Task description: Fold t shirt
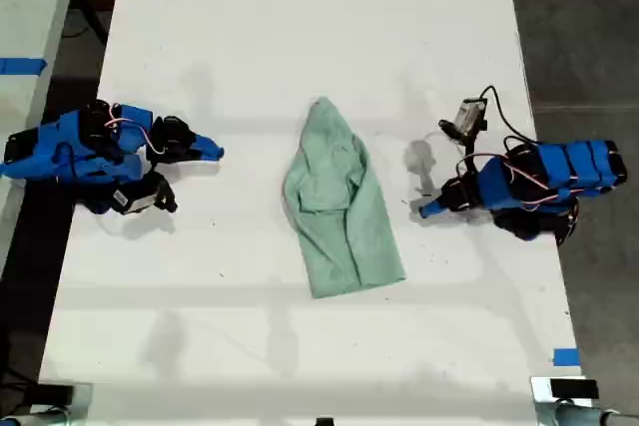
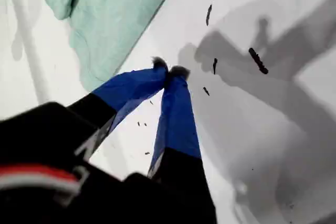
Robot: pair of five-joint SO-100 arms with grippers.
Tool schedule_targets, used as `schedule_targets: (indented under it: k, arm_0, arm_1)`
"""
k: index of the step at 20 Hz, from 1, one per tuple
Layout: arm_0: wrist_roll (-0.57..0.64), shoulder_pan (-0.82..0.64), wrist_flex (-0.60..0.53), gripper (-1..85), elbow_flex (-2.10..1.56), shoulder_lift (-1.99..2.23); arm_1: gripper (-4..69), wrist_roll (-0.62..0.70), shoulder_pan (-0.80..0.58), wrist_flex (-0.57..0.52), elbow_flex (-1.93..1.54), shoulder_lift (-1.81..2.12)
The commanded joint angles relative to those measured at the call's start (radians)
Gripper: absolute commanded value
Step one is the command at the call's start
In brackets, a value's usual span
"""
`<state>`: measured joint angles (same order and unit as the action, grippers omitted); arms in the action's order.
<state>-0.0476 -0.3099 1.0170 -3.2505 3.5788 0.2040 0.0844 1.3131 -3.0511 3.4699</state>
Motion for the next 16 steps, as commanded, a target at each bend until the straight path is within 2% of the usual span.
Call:
schedule_targets:
  k: [1,3,7,12,13,14,15,16]
  arm_0:
    - [-0.038,0.015,0.0,-0.3,-0.04,0.006]
    - [-0.092,0.038,-0.006,-0.3,-0.04,0.006]
    - [-0.06,0.018,-0.002,-0.3,-0.04,0.006]
    - [-0.055,0.029,-0.002,-0.3,-0.04,0.006]
    - [-0.067,0.034,-0.002,-0.3,-0.04,0.006]
    - [-0.16,0.075,-0.005,-0.3,-0.04,0.006]
    - [-0.216,0.138,-0.063,-0.4,-0.041,0.006]
    - [-0.244,0.193,-0.132,-0.4,-0.04,0.005]
  arm_1:
    - [1.9,-0.048,-0.005,0.0,-0.066,0.018]
    - [2.2,-0.021,0.037,0.002,-0.064,0.025]
    - [1.6,0.057,-0.018,0.012,-0.058,0.026]
    - [1.9,0.097,-0.009,0.012,-0.058,0.026]
    - [1.9,0.097,-0.008,0.012,-0.058,0.026]
    - [1.9,0.055,-0.012,0.012,-0.058,0.026]
    - [1.9,-0.002,-0.015,-0.018,-0.06,0.026]
    - [1.9,0.046,0.009,-0.137,-0.055,0.028]
